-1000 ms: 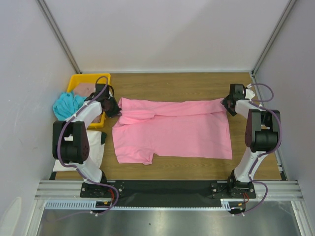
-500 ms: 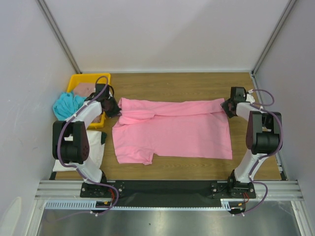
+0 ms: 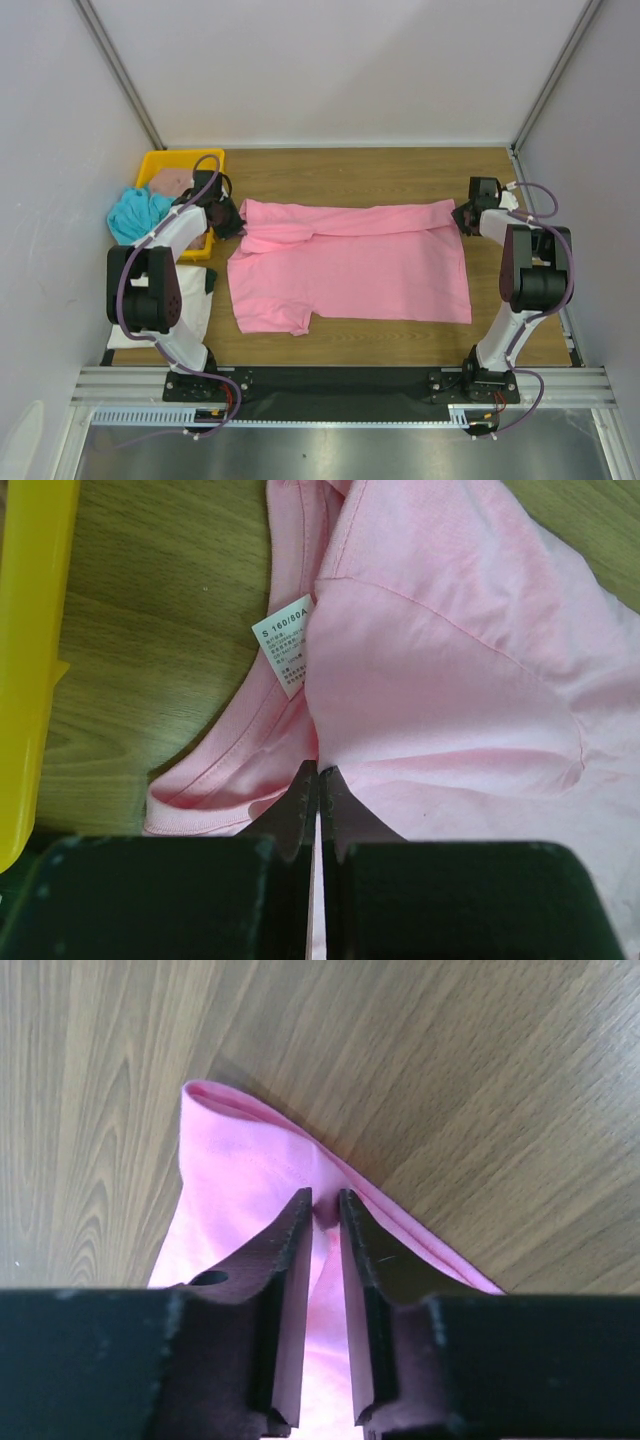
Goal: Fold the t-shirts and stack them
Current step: Fold the tshirt
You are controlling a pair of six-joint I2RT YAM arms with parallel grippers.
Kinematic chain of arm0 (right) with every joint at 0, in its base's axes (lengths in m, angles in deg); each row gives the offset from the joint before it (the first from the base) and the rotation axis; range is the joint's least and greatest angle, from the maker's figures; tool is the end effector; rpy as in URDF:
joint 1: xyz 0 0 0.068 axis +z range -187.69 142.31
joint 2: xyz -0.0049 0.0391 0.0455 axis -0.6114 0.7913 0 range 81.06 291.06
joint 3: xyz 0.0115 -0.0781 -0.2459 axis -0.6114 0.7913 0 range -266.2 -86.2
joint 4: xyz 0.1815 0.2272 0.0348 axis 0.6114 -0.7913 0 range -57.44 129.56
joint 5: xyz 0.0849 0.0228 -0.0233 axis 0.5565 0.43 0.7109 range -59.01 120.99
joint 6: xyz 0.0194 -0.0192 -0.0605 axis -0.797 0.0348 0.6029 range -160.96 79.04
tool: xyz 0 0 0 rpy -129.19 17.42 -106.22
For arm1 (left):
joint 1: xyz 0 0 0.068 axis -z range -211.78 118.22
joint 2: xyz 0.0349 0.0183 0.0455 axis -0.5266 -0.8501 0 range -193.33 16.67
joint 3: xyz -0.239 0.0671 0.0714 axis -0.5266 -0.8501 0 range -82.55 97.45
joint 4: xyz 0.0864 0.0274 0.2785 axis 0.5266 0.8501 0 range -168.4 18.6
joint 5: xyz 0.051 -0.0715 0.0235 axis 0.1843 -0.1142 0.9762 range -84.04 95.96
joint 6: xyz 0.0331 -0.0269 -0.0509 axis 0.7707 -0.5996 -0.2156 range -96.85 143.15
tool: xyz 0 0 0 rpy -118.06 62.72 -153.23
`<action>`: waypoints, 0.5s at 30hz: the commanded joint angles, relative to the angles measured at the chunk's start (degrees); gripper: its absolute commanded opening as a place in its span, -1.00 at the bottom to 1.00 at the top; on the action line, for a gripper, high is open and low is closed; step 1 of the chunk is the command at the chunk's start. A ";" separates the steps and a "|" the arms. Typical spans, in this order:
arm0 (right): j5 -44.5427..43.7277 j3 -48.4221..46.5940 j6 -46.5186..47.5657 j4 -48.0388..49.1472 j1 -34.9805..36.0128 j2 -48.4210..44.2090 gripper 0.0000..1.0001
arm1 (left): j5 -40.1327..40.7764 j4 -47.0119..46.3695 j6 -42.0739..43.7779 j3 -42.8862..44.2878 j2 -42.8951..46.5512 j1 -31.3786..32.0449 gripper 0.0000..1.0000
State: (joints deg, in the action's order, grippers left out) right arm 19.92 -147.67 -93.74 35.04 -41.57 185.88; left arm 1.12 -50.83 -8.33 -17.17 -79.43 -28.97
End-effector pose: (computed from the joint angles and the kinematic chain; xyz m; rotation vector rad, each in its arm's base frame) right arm 0.4099 -0.0378 0.1135 1.2131 2.0624 0.1703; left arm 0.3821 -0.0232 0.1629 -0.6179 2.5446 -0.3249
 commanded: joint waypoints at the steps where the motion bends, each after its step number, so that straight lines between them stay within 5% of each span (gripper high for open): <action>1: -1.32 -1.37 0.48 0.30 -0.16 1.18 -0.60 | 1.32 -0.94 -0.07 1.67 1.17 -0.70 -0.99; 6: -2.99 -1.63 3.02 -2.60 -0.16 1.09 -1.00 | 1.76 -0.68 -0.07 1.76 1.17 -0.70 -0.99; 15: -7.30 -4.44 12.08 -7.44 0.98 -1.63 -0.98 | 2.73 -0.15 0.37 2.11 1.17 -0.70 -0.99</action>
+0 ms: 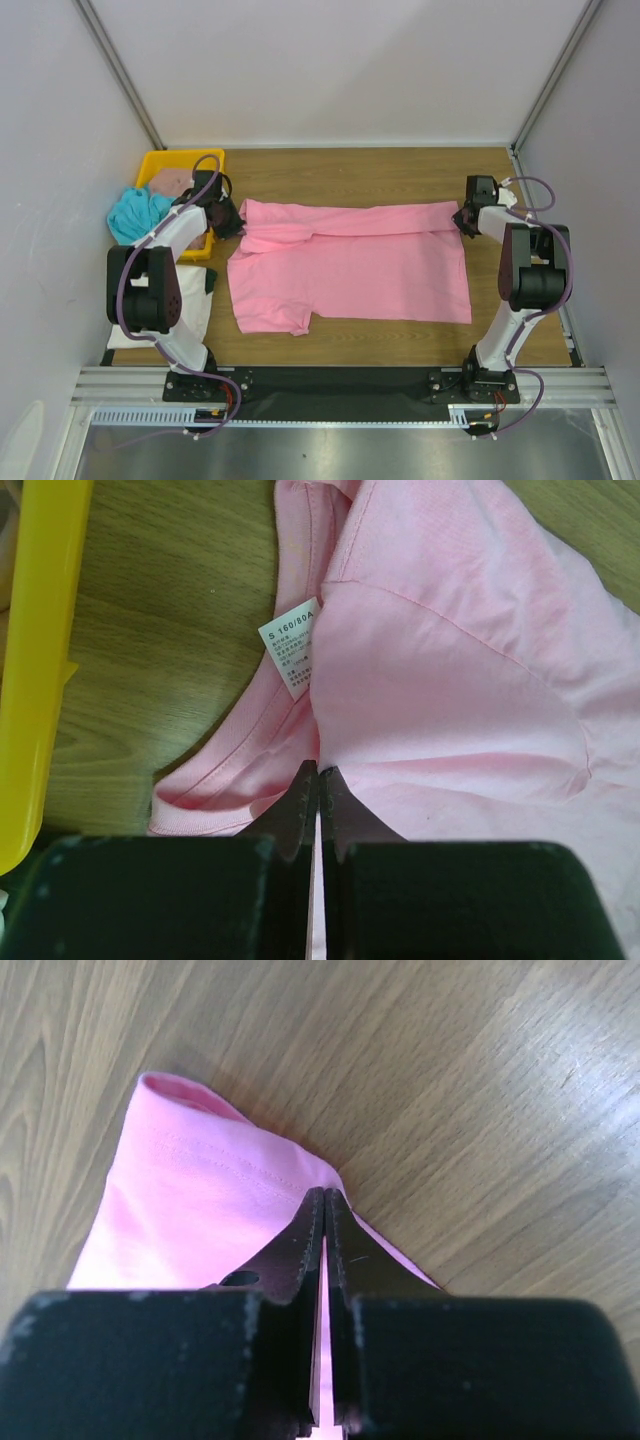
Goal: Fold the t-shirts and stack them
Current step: Fold the tshirt
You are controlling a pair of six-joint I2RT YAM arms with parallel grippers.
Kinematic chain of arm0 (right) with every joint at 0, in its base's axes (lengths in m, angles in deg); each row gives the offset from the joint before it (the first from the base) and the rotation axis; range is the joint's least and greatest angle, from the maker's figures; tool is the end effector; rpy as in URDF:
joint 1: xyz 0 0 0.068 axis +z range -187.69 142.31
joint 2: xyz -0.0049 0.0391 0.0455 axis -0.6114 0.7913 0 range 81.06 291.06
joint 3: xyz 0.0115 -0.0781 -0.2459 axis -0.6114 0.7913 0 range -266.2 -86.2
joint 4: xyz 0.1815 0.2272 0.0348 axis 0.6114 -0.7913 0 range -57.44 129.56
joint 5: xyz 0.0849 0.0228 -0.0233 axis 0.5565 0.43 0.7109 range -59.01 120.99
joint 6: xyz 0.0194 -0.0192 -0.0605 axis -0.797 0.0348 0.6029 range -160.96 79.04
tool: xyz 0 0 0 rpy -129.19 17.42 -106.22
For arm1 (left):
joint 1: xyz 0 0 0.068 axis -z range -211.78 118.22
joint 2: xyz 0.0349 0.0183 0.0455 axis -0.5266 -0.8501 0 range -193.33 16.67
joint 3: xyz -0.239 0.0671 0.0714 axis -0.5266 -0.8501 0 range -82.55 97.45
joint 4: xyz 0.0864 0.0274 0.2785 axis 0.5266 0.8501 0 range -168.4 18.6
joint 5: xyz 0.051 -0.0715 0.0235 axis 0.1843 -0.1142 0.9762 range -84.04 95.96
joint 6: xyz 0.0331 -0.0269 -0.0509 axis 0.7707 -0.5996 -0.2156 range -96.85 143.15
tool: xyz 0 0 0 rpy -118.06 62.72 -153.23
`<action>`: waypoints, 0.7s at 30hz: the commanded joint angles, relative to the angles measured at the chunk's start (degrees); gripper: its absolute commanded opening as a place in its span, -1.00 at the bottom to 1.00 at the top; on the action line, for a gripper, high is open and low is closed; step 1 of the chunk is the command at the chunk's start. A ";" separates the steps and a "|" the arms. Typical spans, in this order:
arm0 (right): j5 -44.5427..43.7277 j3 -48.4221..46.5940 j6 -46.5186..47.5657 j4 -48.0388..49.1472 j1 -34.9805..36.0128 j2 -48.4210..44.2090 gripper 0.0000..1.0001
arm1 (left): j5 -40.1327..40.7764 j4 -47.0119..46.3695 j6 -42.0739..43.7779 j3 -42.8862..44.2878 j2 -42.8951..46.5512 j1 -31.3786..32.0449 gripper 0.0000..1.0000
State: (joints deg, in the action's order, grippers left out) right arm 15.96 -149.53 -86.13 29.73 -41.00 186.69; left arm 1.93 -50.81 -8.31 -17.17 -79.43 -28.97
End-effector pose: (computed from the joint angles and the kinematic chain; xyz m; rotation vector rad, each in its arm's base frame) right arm 0.4085 -0.0372 0.1117 1.1002 2.1754 -0.0016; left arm 0.3821 -0.0224 0.1628 -0.6221 2.5416 -0.3067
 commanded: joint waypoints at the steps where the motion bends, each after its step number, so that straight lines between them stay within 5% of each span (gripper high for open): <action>1: -2.73 -2.85 4.65 -2.56 0.50 -2.35 -0.90 | 1.75 -0.17 0.44 2.11 1.00 -0.70 -0.99; 5: 1.48 -3.29 4.47 -5.55 1.11 -2.70 -0.12 | 0.52 -0.09 1.05 2.73 1.00 -0.70 -0.94; 8: 3.59 -4.08 5.43 -6.61 1.20 -4.37 0.10 | -0.71 0.35 2.81 5.27 1.08 -0.70 -0.69; 14: 7.11 -10.40 9.22 -6.53 0.85 -6.57 0.24 | -0.71 0.89 5.97 13.97 -0.67 -0.52 0.18; 21: 12.38 -16.12 9.22 -1.61 0.50 0.89 0.24 | 0.43 -3.69 5.01 20.30 -9.80 -0.09 0.29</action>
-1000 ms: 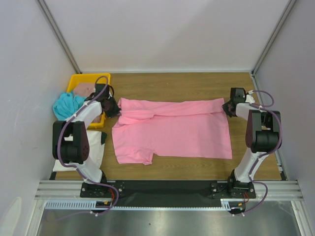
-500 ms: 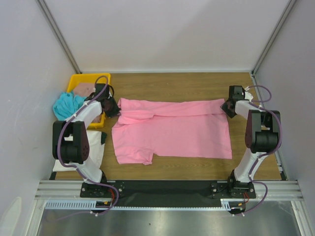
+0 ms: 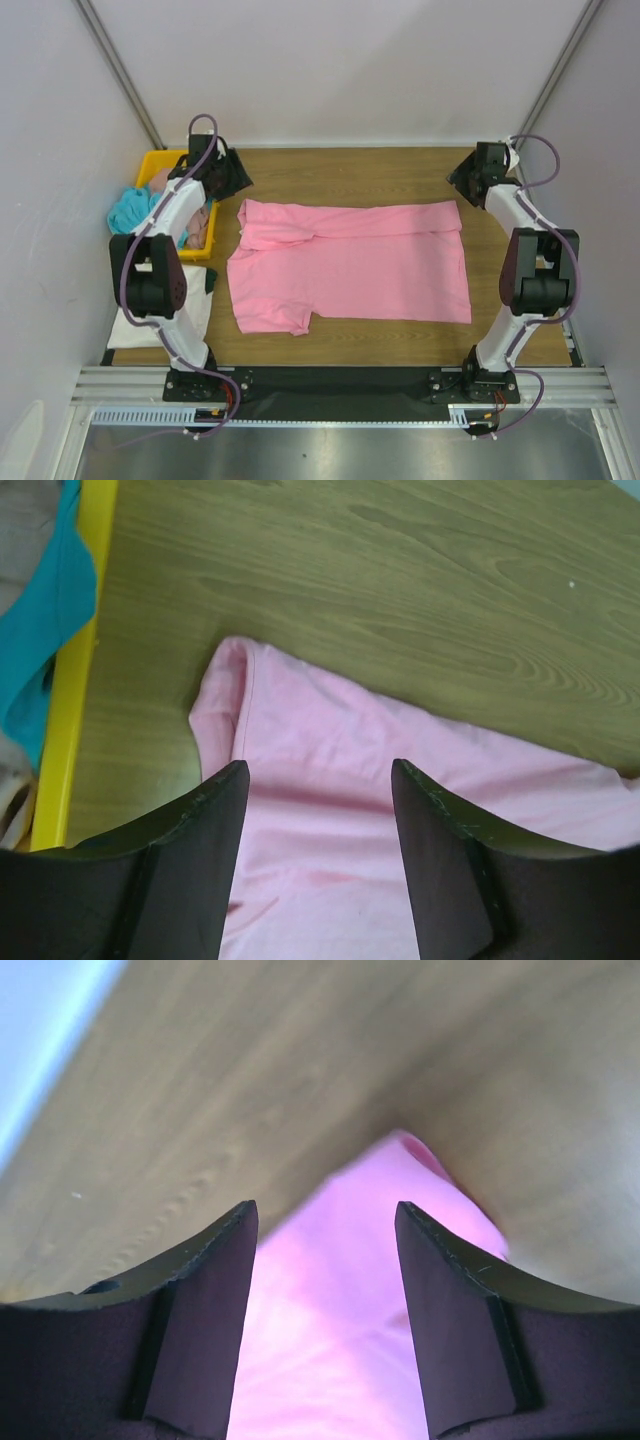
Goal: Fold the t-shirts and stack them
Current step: Fold the tshirt
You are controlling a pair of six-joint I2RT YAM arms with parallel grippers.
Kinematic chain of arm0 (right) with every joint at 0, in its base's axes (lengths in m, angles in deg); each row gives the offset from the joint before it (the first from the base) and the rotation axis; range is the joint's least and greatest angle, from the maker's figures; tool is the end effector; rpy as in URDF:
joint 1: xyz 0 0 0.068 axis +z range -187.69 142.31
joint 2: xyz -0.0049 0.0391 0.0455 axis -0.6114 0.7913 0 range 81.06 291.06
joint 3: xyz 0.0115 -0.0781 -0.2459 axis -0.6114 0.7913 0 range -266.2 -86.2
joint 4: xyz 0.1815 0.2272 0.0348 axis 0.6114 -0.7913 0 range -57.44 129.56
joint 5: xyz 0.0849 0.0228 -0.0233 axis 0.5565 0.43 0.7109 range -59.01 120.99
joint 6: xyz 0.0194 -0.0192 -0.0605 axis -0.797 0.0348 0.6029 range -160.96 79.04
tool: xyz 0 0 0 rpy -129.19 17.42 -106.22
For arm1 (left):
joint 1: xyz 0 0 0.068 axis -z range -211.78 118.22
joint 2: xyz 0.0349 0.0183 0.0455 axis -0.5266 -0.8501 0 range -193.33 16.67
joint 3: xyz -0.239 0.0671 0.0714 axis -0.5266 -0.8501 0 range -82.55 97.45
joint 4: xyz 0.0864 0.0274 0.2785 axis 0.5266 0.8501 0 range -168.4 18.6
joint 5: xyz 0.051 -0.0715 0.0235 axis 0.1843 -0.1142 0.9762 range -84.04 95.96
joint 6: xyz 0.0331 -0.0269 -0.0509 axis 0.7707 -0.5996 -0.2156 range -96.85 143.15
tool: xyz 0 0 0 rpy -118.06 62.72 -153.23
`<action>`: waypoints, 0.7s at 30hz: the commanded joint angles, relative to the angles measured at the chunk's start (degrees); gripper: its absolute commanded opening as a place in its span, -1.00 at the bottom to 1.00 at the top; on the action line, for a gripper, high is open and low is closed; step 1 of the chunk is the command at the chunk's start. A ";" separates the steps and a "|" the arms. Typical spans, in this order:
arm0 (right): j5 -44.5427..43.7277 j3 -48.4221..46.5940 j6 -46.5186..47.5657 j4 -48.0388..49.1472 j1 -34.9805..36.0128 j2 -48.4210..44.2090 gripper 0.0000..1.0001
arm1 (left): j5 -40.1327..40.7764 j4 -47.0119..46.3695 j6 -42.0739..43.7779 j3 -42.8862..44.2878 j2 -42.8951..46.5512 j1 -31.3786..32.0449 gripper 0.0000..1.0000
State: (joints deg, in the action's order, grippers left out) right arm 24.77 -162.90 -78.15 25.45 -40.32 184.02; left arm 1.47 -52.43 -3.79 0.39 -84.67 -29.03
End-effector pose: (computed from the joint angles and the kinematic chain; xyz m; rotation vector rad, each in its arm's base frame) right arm 0.4475 -0.0262 0.2049 0.8291 2.1216 0.1946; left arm 0.4416 -0.0253 0.2382 -0.4581 2.3240 -0.3450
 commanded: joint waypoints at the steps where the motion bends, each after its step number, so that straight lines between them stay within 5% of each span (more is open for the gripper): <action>1: 4.28 -3.27 1.16 2.94 -0.18 4.61 0.23 | 0.89 -2.33 0.22 4.58 -7.18 0.16 0.29; 7: 4.55 -6.79 2.03 2.51 0.09 10.86 0.19 | 6.32 -1.37 -0.13 9.87 -14.49 1.47 0.26; 21: 3.93 -8.55 3.70 -1.01 -0.97 15.96 0.15 | 7.74 -5.84 1.27 8.03 -18.63 1.65 -0.40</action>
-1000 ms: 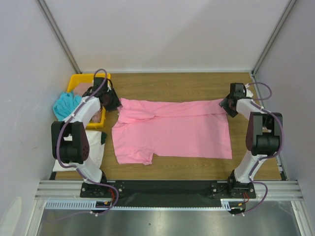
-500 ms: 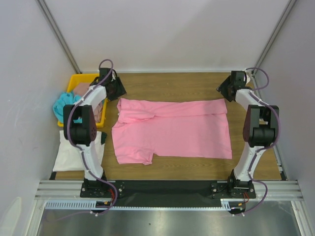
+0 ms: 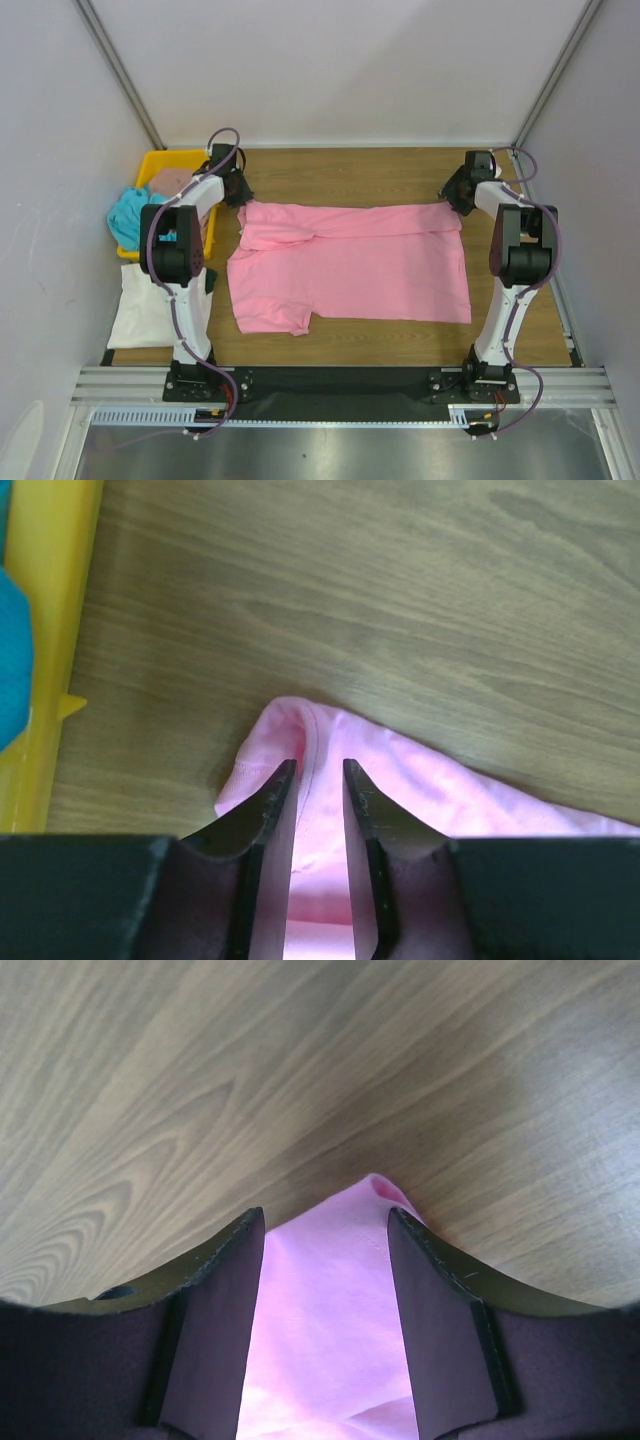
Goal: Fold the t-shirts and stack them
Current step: Fold the tshirt
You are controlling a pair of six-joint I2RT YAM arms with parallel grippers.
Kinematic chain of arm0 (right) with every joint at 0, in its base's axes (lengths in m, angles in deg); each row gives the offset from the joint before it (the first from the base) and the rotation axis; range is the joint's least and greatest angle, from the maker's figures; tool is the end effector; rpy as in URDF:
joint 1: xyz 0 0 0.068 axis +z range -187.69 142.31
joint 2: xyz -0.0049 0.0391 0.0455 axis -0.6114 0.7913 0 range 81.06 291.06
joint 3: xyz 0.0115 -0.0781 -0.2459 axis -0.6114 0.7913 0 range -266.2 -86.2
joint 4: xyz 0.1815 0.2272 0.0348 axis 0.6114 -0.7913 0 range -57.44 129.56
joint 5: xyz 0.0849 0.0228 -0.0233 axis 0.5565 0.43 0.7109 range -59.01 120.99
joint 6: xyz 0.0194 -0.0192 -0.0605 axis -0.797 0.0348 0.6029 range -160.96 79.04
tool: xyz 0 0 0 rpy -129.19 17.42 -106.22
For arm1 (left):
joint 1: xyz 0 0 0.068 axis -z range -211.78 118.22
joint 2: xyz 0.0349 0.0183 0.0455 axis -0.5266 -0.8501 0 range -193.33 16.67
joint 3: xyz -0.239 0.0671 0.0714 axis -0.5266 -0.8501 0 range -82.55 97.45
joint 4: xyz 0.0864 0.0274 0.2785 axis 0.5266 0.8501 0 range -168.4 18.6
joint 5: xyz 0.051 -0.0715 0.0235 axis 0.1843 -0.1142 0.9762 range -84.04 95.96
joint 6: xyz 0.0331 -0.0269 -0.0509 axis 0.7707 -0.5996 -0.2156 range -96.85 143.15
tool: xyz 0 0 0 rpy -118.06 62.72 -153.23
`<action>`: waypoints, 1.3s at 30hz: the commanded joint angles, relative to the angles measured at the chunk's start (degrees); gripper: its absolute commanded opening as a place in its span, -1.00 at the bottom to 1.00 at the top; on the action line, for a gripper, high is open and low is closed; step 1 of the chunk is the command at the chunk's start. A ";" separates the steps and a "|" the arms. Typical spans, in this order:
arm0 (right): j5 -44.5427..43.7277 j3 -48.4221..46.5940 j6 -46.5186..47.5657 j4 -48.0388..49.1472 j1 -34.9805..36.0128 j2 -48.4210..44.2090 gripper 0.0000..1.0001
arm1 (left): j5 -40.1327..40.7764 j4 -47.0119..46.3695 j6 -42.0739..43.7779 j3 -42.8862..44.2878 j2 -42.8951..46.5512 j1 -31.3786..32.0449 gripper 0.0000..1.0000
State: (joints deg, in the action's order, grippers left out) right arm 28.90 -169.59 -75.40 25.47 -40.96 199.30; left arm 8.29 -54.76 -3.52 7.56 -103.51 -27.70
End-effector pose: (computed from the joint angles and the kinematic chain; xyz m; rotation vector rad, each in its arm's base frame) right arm 0.4827 -0.0294 0.1275 0.8023 2.2983 0.2022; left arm 0.4899 -0.0328 0.1391 -0.5091 2.4632 -0.1692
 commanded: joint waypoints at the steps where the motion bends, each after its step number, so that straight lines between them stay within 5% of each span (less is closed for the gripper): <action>1: -0.46 -1.60 0.95 -1.20 -0.34 0.59 0.15 | 0.92 -4.12 1.01 0.86 0.04 0.23 -0.42; 16: -0.29 0.68 1.92 -4.37 -1.39 -3.80 0.14 | -0.57 -5.62 1.45 -2.83 0.82 0.32 -0.38; 20: -0.20 4.90 1.74 -3.58 -1.39 -6.35 0.13 | -0.40 -6.67 1.54 -3.36 0.65 0.41 -0.56; 23: -0.37 6.49 1.48 -3.75 -1.48 -6.88 0.08 | 0.83 -7.20 1.45 -2.74 0.21 0.41 -0.99; 39: -2.04 9.74 1.39 -3.67 -1.48 -6.26 -0.05 | 7.08 -14.50 1.63 -7.67 6.01 0.41 -0.99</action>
State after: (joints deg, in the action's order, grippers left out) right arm 28.29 -161.59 -74.74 23.39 -42.23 194.49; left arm 12.62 -65.76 -2.74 -0.44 -100.65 -27.39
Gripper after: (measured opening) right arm 0.478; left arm 0.012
